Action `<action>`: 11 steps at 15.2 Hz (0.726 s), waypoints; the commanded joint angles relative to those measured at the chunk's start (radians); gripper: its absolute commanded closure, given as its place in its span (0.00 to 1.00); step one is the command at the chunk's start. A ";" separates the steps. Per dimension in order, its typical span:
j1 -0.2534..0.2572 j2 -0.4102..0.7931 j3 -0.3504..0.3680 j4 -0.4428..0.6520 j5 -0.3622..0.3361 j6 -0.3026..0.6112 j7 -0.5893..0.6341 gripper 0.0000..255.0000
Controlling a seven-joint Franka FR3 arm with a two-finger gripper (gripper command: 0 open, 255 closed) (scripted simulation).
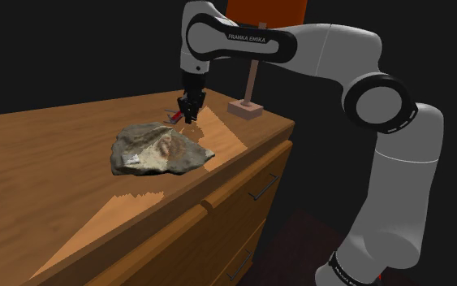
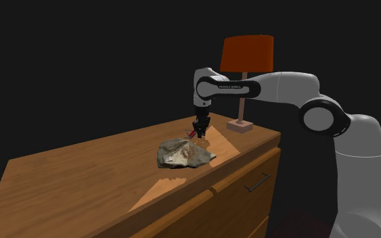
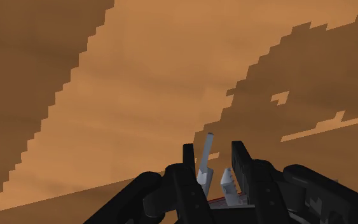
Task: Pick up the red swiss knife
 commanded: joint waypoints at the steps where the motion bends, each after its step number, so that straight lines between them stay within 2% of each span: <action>1: -0.002 0.002 -0.002 -0.003 -0.002 0.001 0.000 1.00; 3: -0.002 0.002 -0.002 -0.002 -0.002 0.000 0.000 1.00; 11: 0.007 0.042 -0.001 0.165 -0.008 -0.128 -0.001 1.00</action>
